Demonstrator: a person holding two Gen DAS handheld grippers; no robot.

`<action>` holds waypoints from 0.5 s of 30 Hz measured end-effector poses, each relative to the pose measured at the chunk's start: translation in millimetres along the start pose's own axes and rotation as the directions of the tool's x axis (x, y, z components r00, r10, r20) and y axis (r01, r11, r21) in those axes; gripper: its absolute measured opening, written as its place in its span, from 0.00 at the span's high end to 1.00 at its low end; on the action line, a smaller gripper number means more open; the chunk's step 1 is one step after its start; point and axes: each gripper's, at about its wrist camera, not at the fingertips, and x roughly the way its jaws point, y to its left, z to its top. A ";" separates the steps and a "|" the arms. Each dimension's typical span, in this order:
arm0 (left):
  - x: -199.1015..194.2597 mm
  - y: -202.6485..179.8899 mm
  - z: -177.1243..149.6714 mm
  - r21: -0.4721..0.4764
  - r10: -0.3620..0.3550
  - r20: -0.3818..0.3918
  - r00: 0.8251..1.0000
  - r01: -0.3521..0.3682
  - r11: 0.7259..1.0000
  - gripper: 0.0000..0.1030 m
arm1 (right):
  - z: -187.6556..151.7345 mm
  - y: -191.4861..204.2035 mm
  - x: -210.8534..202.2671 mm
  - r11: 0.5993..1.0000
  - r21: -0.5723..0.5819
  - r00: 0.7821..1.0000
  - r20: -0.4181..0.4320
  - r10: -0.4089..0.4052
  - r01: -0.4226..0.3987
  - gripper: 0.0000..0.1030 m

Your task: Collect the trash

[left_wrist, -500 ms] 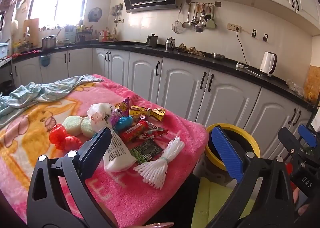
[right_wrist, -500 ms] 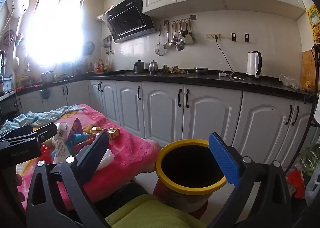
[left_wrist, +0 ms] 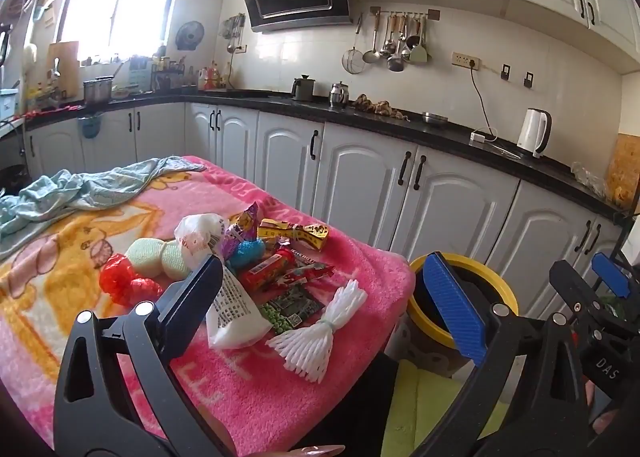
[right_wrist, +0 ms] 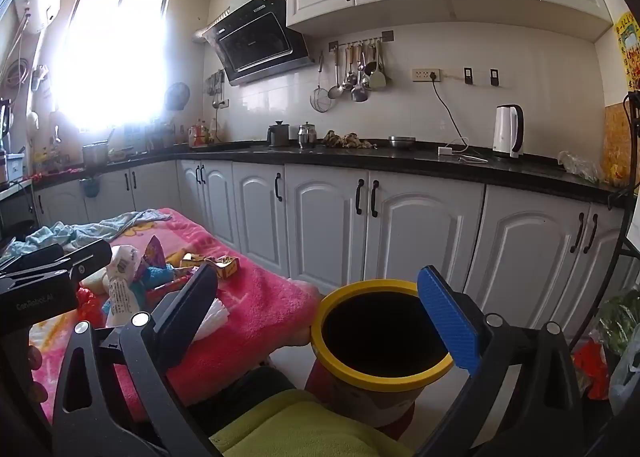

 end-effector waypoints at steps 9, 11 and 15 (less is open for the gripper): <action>-0.4 0.2 -0.9 0.002 0.004 0.013 1.000 -0.004 1.000 0.10 | 0.1 0.4 0.1 1.000 -0.002 1.000 0.001 0.000 0.000 0.06; -0.3 0.6 -0.8 0.000 0.003 0.013 1.000 -0.003 1.000 0.10 | 0.0 0.2 0.2 1.000 -0.003 1.000 0.000 0.000 0.000 0.06; -0.1 0.9 -0.7 0.001 0.003 0.013 1.000 -0.003 1.000 0.10 | 0.1 0.3 0.5 1.000 -0.003 1.000 -0.001 0.000 0.000 0.06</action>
